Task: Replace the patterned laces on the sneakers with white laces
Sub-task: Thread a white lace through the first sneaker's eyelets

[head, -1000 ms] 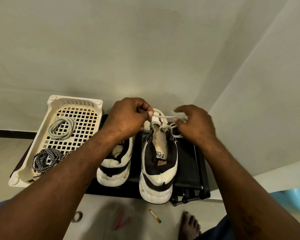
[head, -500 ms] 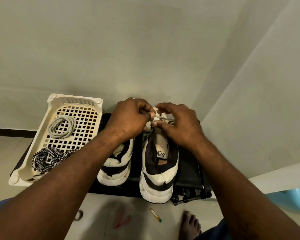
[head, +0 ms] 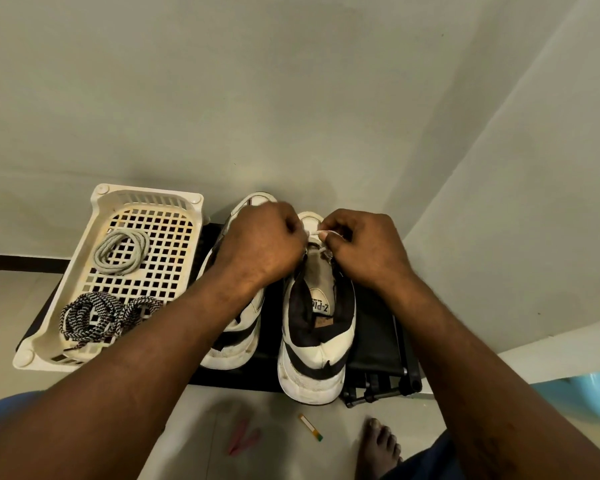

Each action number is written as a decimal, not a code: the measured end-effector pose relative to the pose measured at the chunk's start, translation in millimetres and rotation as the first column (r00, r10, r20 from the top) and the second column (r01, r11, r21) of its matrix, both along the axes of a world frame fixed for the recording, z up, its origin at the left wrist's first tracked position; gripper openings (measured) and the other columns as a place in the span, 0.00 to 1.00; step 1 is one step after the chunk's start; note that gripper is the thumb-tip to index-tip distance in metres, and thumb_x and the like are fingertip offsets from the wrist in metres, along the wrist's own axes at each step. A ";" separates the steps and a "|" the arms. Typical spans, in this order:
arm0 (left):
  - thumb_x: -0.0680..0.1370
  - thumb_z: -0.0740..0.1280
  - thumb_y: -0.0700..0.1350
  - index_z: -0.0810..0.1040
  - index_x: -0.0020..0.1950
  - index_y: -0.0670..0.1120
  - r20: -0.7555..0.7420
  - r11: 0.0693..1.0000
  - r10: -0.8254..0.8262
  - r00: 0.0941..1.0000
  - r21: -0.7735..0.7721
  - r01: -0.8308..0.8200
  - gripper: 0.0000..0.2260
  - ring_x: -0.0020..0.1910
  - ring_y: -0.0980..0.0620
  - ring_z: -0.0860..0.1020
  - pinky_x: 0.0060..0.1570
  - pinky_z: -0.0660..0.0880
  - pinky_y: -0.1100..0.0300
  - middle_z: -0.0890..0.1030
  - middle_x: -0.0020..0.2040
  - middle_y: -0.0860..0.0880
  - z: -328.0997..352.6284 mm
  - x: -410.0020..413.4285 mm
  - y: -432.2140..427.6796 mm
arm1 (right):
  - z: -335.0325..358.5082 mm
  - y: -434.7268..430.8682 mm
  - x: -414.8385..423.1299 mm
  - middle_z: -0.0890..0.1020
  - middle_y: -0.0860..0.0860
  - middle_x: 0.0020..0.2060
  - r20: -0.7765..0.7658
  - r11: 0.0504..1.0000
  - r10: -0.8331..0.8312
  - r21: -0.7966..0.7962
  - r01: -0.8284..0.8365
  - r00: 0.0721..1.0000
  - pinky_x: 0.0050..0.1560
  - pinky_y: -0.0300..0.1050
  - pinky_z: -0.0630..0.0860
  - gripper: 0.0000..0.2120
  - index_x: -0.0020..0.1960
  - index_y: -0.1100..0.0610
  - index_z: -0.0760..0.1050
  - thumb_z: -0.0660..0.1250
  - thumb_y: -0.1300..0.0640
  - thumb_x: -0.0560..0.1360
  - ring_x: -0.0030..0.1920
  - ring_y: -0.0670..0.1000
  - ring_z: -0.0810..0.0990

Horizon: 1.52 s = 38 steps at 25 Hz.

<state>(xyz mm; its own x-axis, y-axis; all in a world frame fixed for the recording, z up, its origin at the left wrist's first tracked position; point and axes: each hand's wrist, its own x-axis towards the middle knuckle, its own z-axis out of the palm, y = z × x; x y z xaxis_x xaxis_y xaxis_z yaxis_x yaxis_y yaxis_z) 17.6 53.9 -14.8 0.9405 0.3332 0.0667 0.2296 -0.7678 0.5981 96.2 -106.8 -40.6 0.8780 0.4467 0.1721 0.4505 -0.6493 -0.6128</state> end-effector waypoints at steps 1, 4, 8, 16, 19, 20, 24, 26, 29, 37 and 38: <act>0.77 0.71 0.55 0.84 0.50 0.51 -0.078 0.997 -0.021 0.997 0.069 0.026 0.10 0.47 0.50 0.82 0.47 0.78 0.56 0.85 0.44 0.51 -2.8 -1.0 -6.0 | -0.6 0.2 0.7 0.86 0.43 0.42 0.005 0.999 -0.029 -0.014 0.029 1.000 0.49 0.47 0.81 0.05 0.50 0.47 0.86 0.72 0.53 0.76 0.44 0.45 0.82; 0.76 0.69 0.55 0.83 0.55 0.49 -0.223 0.971 -0.041 0.974 0.223 0.092 0.13 0.49 0.44 0.82 0.49 0.80 0.53 0.84 0.47 0.46 -12.6 -3.4 -20.2 | -2.3 1.8 0.2 0.87 0.44 0.45 -0.014 0.995 -0.064 -0.073 0.063 0.998 0.48 0.44 0.78 0.07 0.49 0.47 0.86 0.71 0.54 0.75 0.47 0.46 0.82; 0.78 0.68 0.47 0.85 0.57 0.48 -0.232 0.987 0.016 0.973 0.158 0.021 0.11 0.55 0.42 0.82 0.54 0.78 0.53 0.85 0.53 0.44 -13.2 0.6 -14.4 | -8.4 3.8 -3.4 0.83 0.45 0.43 -0.007 0.987 -0.027 -0.157 0.025 1.000 0.45 0.43 0.72 0.02 0.46 0.46 0.85 0.73 0.50 0.75 0.46 0.47 0.80; 0.79 0.70 0.42 0.88 0.56 0.52 -0.199 0.979 -0.003 0.980 -0.199 -0.038 0.10 0.56 0.50 0.82 0.57 0.77 0.57 0.87 0.56 0.50 -21.0 4.8 1.2 | -8.4 7.6 -8.2 0.80 0.44 0.36 -0.038 0.982 -0.018 -0.187 0.010 0.999 0.40 0.43 0.72 0.02 0.42 0.48 0.82 0.72 0.51 0.69 0.40 0.46 0.78; 0.78 0.71 0.41 0.88 0.56 0.53 -0.182 0.963 -0.062 0.981 -0.268 0.011 0.10 0.54 0.53 0.83 0.58 0.79 0.55 0.87 0.53 0.52 -26.3 6.7 0.4 | -9.4 8.4 -11.2 0.81 0.43 0.36 -0.045 0.978 -0.016 -0.210 0.006 0.999 0.40 0.42 0.74 0.02 0.42 0.47 0.84 0.72 0.52 0.71 0.40 0.46 0.79; 0.78 0.71 0.40 0.88 0.56 0.53 -0.190 0.965 -0.081 0.978 -0.259 0.030 0.11 0.54 0.53 0.83 0.58 0.79 0.54 0.87 0.53 0.52 -28.8 7.6 0.1 | -9.7 8.6 -11.8 0.82 0.43 0.36 -0.038 0.973 -0.016 -0.230 0.007 0.999 0.41 0.42 0.74 0.01 0.43 0.47 0.84 0.73 0.51 0.72 0.40 0.46 0.79; 0.79 0.71 0.41 0.88 0.53 0.55 -0.214 0.966 -0.094 0.972 -0.257 0.037 0.10 0.55 0.52 0.82 0.58 0.79 0.54 0.87 0.53 0.53 -36.5 13.7 -0.3 | -10.1 3.7 -7.3 0.84 0.44 0.38 -0.028 0.958 -0.101 -0.274 0.090 0.994 0.44 0.43 0.78 0.04 0.42 0.47 0.85 0.72 0.51 0.74 0.41 0.48 0.81; 0.79 0.70 0.39 0.87 0.49 0.56 -0.216 0.960 -0.092 0.972 -0.277 0.030 0.12 0.55 0.53 0.82 0.56 0.77 0.57 0.86 0.53 0.53 -36.5 13.2 0.4 | -9.7 2.5 -6.7 0.84 0.44 0.38 -0.042 0.956 -0.110 -0.277 0.094 0.993 0.44 0.43 0.79 0.05 0.38 0.47 0.83 0.71 0.53 0.73 0.41 0.48 0.81; 0.78 0.71 0.37 0.85 0.43 0.57 -0.209 0.941 -0.082 0.974 -0.339 0.007 0.13 0.52 0.54 0.82 0.53 0.77 0.58 0.86 0.48 0.54 -34.4 11.1 1.5 | -9.0 6.2 -9.5 0.84 0.44 0.38 -0.058 0.949 -0.077 -0.311 0.055 0.995 0.43 0.44 0.79 0.04 0.38 0.46 0.81 0.71 0.53 0.71 0.42 0.48 0.81; 0.75 0.73 0.37 0.88 0.47 0.53 -0.197 0.901 -0.087 0.977 -0.433 -0.008 0.11 0.51 0.53 0.83 0.60 0.80 0.50 0.87 0.45 0.54 -33.0 9.5 3.3 | -13.0 9.0 -9.9 0.84 0.46 0.40 -0.021 0.932 -0.069 -0.357 0.057 0.997 0.45 0.46 0.81 0.05 0.44 0.48 0.85 0.70 0.50 0.71 0.42 0.50 0.81; 0.74 0.73 0.37 0.88 0.48 0.53 -0.198 0.901 -0.095 0.976 -0.434 0.000 0.11 0.51 0.54 0.84 0.60 0.80 0.49 0.87 0.45 0.55 -32.7 9.3 3.8 | -15.2 10.0 -10.2 0.84 0.46 0.40 -0.008 0.932 -0.075 -0.357 0.067 0.997 0.45 0.46 0.81 0.05 0.44 0.48 0.85 0.70 0.50 0.71 0.42 0.50 0.81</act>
